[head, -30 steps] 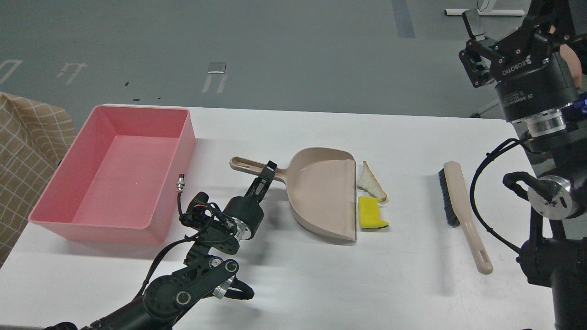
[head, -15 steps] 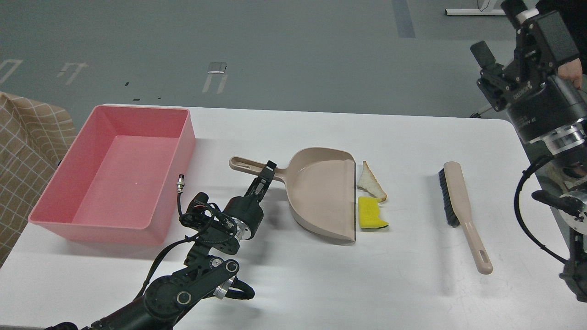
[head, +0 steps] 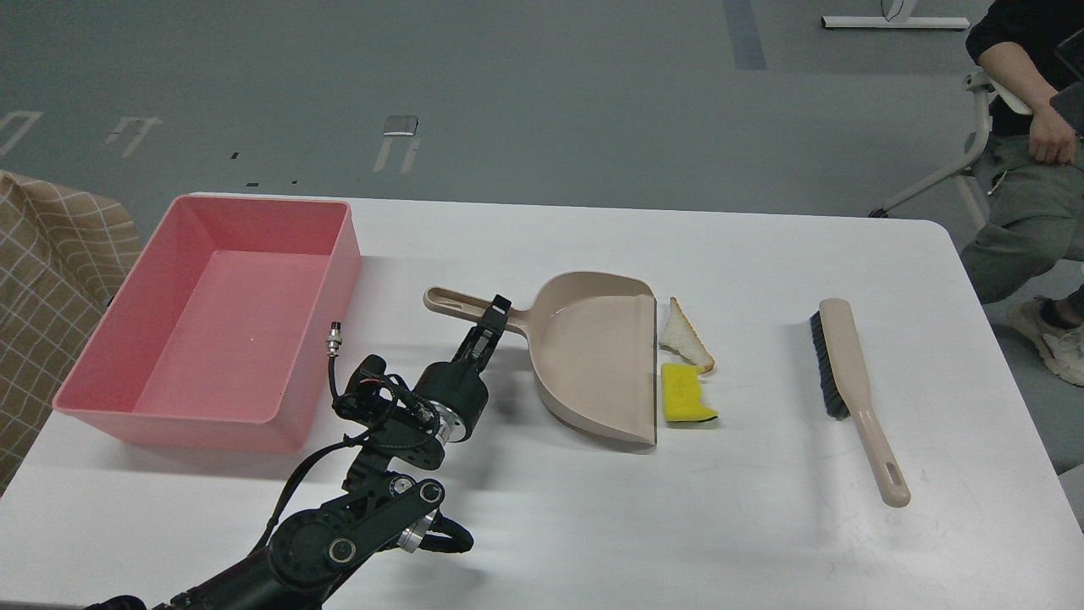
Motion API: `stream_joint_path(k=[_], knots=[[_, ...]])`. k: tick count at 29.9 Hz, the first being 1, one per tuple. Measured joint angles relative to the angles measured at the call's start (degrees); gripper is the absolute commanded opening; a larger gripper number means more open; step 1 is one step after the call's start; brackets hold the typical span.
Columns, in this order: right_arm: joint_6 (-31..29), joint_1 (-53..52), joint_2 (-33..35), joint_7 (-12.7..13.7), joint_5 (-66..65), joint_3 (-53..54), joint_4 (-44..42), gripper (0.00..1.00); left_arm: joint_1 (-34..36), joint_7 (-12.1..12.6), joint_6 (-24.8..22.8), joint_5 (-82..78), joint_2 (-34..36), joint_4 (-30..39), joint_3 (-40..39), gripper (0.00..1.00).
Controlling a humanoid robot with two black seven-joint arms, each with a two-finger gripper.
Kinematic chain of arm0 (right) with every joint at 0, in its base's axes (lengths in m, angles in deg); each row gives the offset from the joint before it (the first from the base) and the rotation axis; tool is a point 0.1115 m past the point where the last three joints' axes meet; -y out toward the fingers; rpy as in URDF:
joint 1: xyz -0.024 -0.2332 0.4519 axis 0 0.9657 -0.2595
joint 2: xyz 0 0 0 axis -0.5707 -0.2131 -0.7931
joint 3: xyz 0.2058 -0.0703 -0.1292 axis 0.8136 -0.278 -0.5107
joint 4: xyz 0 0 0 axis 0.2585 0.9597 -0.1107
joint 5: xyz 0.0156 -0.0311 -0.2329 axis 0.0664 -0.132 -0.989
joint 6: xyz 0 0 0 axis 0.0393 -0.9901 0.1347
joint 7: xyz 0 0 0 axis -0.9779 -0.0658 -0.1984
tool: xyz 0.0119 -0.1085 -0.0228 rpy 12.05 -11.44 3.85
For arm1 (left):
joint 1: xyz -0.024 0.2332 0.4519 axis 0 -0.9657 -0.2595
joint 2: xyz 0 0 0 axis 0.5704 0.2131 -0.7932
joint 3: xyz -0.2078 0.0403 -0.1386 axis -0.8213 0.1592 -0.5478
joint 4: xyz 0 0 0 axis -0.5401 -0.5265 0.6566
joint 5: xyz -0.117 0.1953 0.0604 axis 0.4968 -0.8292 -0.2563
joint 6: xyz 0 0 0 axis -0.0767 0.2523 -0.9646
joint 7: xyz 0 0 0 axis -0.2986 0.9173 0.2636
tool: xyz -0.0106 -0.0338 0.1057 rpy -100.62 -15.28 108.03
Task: Sweep and dump garbage into bin
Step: 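Move the right gripper down to the wooden brush handle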
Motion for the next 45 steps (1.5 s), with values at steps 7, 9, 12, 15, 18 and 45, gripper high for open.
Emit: stream_joint_path(k=[7, 9, 12, 15, 18, 45], knots=[[-0.46, 7.31, 12.48, 0.39, -2.10, -7.21, -1.38, 1.00, -0.09, 0.00, 0.44, -0.01, 0.50, 0.18, 0.00, 0.19], [-0.50, 7.83, 14.41, 1.78, -2.34, -9.96, -1.66, 1.00, -0.11, 0.00, 0.46, -0.01, 0.47, 0.19, 0.00, 0.19], [-0.51, 8.08, 16.04, 3.88, -2.87, -13.21, -1.82, 1.00, -0.10, 0.01, 0.56, -0.05, 0.25, 0.19, 0.00, 0.19], [-0.51, 8.99, 16.38, 4.48, -4.67, -15.58, -1.82, 1.00, -0.10, 0.01, 0.64, -0.07, 0.00, 0.19, 0.01, 0.19], [-0.52, 10.34, 16.42, 4.68, -8.87, -16.99, -1.81, 0.98, -0.05, 0.01, 0.65, -0.10, -0.07, 0.19, 0.06, 0.19], [-0.43, 9.56, 7.77, 5.70, -26.54, -24.23, -2.37, 0.96, 0.23, 0.04, 0.64, -0.08, -0.43, 0.19, -0.01, 0.20]])
